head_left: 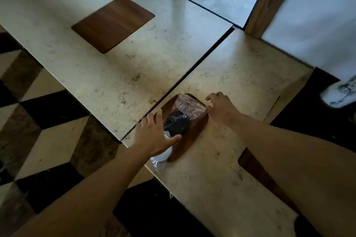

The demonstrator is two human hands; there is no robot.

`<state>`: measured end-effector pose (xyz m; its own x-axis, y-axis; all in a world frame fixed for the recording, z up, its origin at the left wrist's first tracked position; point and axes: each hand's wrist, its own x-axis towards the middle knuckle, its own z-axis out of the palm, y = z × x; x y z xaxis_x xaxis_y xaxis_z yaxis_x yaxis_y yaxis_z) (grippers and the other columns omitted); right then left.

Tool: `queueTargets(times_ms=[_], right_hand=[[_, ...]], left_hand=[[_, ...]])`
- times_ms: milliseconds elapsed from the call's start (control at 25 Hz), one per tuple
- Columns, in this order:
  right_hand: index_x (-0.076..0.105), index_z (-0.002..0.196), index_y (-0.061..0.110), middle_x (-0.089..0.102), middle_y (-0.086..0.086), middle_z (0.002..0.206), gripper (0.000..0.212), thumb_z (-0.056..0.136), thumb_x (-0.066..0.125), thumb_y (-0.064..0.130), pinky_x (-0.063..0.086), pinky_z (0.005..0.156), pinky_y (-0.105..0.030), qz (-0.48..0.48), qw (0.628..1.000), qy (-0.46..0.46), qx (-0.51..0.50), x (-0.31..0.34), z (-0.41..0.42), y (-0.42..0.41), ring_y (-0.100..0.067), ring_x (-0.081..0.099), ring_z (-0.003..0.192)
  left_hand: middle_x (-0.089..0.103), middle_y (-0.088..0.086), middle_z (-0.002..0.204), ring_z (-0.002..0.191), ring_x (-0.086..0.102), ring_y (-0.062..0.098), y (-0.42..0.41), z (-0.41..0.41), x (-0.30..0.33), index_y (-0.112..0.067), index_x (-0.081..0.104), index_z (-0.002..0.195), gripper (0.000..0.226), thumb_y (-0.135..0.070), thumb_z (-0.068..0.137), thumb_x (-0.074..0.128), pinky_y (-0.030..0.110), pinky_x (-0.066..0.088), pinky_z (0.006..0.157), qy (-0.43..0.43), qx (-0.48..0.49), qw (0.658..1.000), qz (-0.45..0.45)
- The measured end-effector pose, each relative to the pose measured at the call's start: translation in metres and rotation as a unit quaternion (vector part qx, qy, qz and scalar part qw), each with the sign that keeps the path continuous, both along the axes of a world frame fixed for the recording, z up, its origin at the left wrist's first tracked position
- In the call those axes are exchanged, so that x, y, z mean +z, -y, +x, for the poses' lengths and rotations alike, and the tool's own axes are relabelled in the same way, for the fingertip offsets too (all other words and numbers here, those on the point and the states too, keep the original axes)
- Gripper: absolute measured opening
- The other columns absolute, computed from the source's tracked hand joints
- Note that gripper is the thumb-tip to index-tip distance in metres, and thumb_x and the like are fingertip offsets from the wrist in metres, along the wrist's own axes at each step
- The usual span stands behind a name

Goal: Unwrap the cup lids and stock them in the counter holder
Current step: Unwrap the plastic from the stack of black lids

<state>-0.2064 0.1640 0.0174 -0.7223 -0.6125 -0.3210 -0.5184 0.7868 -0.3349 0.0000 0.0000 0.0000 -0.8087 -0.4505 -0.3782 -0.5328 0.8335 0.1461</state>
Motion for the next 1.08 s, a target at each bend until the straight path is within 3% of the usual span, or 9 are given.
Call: queueTargets(times_ms=[240, 640, 880, 1080], right_hand=[[0.051, 0.136, 0.015, 0.048, -0.014, 0.133, 0.044, 0.098, 0.056, 0.037, 0.044, 0.101, -0.041, 0.016, 0.998, 0.057, 0.012, -0.026, -0.018, 0.033, -0.031, 0.046, 0.121], [0.06, 0.124, 0.01, 0.066, -0.011, 0.121, 0.032, 0.097, 0.053, 0.026, 0.048, 0.088, -0.034, -0.016, 0.995, 0.097, -0.002, -0.044, -0.032, 0.049, -0.03, 0.061, 0.111], [0.073, 0.085, 0.009, 0.075, -0.01, 0.091, 0.024, 0.094, 0.053, 0.019, 0.054, 0.07, -0.032, 0.012, 0.993, 0.109, -0.033, -0.044, -0.032, 0.044, -0.024, 0.067, 0.082], [0.073, 0.086, 0.004, 0.072, -0.011, 0.087, 0.026, 0.094, 0.057, 0.022, 0.056, 0.07, -0.037, -0.024, 0.989, 0.116, -0.092, -0.036, -0.018, 0.029, -0.024, 0.066, 0.077]], left_hand=[[0.036, 0.018, 0.152, 0.137, 0.04, 0.035, -0.015, 0.008, -0.028, -0.011, 0.007, 0.159, 0.134, -0.1, 0.063, 0.036, 0.05, 0.039, 0.109, 0.022, 0.011, 0.999, -0.022], [0.044, 0.011, 0.137, 0.122, 0.046, 0.029, -0.02, 0.016, -0.035, -0.01, 0.015, 0.158, 0.116, -0.077, 0.071, 0.049, 0.042, 0.043, 0.099, 0.027, 0.011, 0.999, -0.041], [0.047, 0.011, 0.133, 0.12, 0.049, 0.031, -0.011, 0.016, -0.028, -0.009, 0.021, 0.158, 0.108, -0.067, 0.073, 0.056, 0.043, 0.044, 0.095, 0.017, -0.006, 0.999, -0.041], [0.048, 0.012, 0.134, 0.12, 0.048, 0.03, -0.003, 0.02, -0.024, -0.01, 0.021, 0.157, 0.103, -0.064, 0.076, 0.055, 0.043, 0.045, 0.096, 0.002, -0.041, 0.999, -0.031]])
